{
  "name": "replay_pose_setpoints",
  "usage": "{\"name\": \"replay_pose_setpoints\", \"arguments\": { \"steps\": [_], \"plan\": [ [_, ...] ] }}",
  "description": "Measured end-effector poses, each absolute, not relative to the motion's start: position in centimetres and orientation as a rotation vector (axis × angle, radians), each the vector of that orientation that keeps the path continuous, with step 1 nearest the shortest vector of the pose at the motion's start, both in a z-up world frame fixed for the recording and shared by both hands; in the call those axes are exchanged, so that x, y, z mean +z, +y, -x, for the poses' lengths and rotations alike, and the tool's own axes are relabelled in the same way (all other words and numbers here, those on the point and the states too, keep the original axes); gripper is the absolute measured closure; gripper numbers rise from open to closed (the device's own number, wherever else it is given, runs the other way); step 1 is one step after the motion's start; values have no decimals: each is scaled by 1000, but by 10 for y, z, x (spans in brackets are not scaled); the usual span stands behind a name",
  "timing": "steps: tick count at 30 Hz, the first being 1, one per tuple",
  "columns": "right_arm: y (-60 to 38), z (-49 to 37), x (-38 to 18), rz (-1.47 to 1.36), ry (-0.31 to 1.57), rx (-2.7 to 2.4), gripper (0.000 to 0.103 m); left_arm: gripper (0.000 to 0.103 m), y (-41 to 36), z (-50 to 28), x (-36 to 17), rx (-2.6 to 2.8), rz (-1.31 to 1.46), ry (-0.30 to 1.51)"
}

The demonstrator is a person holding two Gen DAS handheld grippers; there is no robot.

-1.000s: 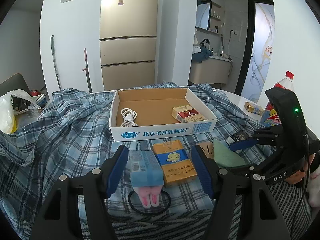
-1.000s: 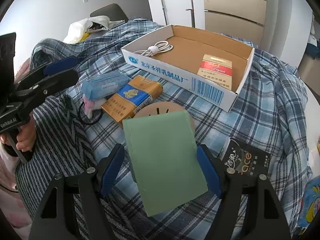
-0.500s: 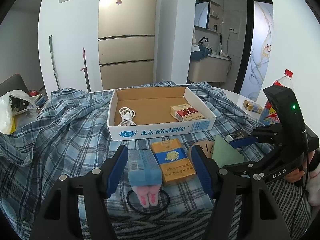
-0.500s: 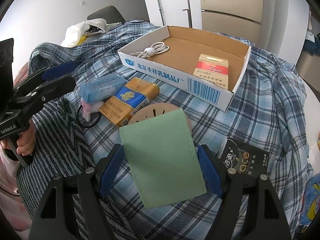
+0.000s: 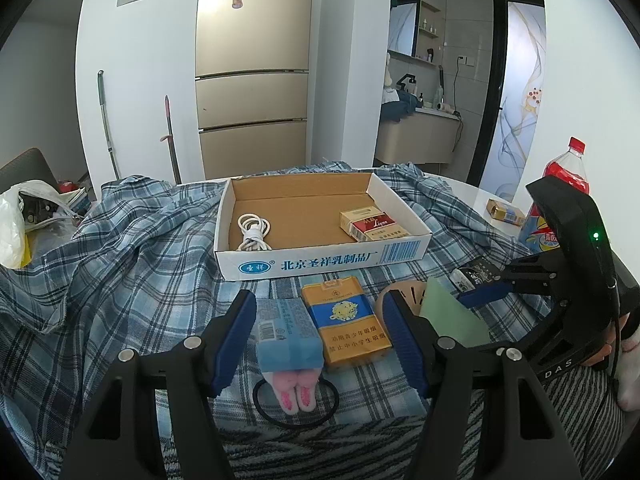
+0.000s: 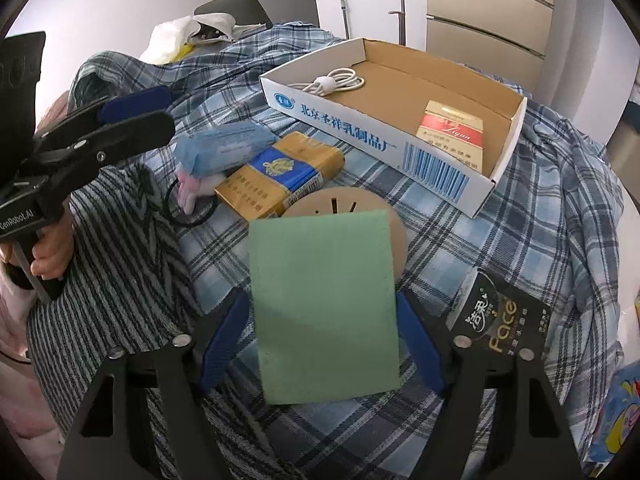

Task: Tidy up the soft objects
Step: 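Grasp the green card with the right gripper while the left grasps the blue-and-pink packet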

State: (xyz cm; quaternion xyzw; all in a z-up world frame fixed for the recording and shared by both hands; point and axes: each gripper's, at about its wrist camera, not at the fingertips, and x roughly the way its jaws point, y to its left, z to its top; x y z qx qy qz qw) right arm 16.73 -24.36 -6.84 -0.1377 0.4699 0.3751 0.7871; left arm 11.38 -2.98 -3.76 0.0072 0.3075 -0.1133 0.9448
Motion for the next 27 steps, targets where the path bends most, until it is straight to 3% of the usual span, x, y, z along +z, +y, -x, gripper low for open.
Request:
{"name": "replay_pose_setpoints", "arguments": {
  "steps": [12, 22, 27],
  "plan": [
    [-254, -147, -28, 215, 741, 602, 33, 35, -29, -129, -52, -140, -60, 725],
    [-250, -151, -29, 155, 750, 545, 33, 35, -26, -147, -71, -109, -47, 845],
    [-254, -157, -34, 132, 789, 529, 33, 55, -31, -148, -73, -116, -73, 858]
  ]
}}
